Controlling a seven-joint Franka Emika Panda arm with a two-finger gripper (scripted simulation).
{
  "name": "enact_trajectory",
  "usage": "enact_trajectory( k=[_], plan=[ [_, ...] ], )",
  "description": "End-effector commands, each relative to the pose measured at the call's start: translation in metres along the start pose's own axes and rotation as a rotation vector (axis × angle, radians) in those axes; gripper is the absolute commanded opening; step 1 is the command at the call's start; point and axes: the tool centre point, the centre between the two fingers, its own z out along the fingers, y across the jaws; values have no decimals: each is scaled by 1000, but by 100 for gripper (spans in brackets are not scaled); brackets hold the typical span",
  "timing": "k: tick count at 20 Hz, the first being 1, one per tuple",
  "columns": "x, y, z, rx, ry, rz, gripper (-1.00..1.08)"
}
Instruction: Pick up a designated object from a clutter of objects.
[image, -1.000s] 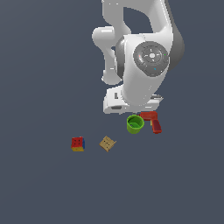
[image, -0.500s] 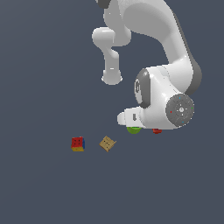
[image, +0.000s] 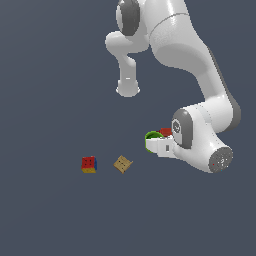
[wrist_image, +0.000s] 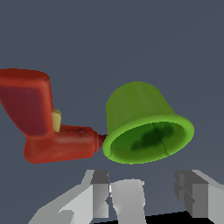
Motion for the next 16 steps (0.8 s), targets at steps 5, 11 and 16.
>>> enact_trajectory(
  k=[5, 11, 16],
  plan=[
    [8, -19, 19, -37, -91, -1, 28],
    [10, -26, 27, -53, -128, -1, 28],
    [10, -26, 28, -53, -127, -2, 28]
  ],
)
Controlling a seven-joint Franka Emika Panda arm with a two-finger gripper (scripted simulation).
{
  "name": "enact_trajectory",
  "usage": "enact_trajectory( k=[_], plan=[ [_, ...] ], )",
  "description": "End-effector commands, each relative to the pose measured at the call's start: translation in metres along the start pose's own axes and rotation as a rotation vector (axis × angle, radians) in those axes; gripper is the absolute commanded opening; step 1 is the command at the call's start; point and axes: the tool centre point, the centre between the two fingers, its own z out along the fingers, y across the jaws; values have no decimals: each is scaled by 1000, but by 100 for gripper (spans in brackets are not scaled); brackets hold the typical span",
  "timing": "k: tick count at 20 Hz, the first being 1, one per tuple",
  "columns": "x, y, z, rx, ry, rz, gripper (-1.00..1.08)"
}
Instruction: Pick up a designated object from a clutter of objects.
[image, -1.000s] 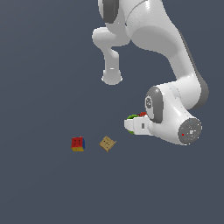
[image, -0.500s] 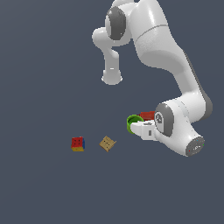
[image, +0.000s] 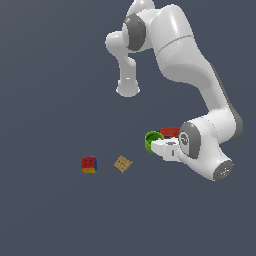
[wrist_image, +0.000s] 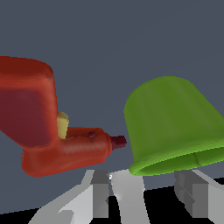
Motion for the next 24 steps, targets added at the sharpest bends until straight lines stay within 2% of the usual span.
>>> enact_trajectory(
  k=[1, 18, 19, 24],
  plan=[
    [0, 0, 1, 0, 0, 0, 28],
    [0, 0, 30, -1, -2, 1, 28],
    [0, 0, 30, -1, -2, 1, -100],
    [0, 0, 30, -1, -2, 1, -100]
  ],
)
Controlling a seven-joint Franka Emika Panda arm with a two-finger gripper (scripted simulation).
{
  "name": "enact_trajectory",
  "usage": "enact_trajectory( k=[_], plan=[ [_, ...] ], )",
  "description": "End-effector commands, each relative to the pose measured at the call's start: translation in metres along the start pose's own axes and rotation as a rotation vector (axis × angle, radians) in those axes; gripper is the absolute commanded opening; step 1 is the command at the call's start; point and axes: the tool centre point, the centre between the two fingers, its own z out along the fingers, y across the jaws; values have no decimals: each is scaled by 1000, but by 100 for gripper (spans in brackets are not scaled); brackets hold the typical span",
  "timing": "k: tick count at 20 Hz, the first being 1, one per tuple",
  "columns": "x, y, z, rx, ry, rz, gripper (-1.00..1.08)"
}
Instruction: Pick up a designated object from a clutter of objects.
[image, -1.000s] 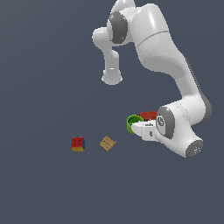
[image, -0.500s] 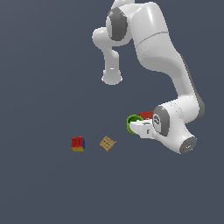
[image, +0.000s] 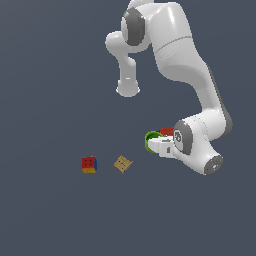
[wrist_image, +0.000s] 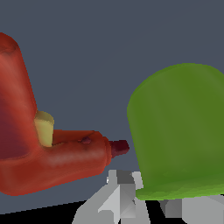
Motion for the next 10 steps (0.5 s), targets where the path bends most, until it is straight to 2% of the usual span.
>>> enact_trajectory(
  k=[1, 10],
  plan=[
    [0, 0, 0, 0, -1, 0, -100],
    [-5, 6, -4, 0, -1, 0, -100]
  ],
)
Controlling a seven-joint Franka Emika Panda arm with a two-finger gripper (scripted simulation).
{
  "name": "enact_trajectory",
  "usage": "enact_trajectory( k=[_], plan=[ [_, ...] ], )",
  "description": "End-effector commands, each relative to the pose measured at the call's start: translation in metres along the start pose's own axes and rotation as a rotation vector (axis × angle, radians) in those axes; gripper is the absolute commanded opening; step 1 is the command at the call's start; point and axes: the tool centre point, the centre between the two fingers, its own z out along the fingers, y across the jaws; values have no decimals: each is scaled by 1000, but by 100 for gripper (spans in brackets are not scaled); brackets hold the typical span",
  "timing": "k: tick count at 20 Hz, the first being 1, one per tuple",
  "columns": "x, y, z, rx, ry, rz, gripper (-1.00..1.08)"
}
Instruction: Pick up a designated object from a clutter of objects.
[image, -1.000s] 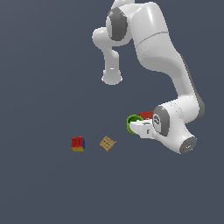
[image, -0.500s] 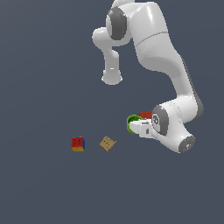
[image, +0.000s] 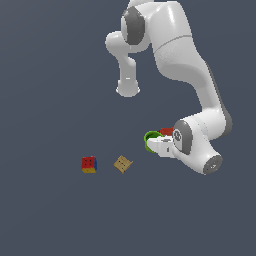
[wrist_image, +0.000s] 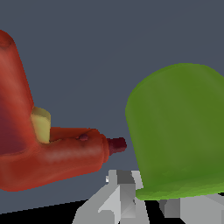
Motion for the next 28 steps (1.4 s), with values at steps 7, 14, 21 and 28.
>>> enact_trajectory(
  k=[7, 14, 21, 28],
  plan=[
    [-30, 33, -22, 1, 1, 2, -100],
    [-79, 87, -58, 3, 0, 3, -100],
    [-129, 142, -95, 4, -1, 5, -100],
    [-175, 194, -131, 5, -1, 6, -100]
  ],
)
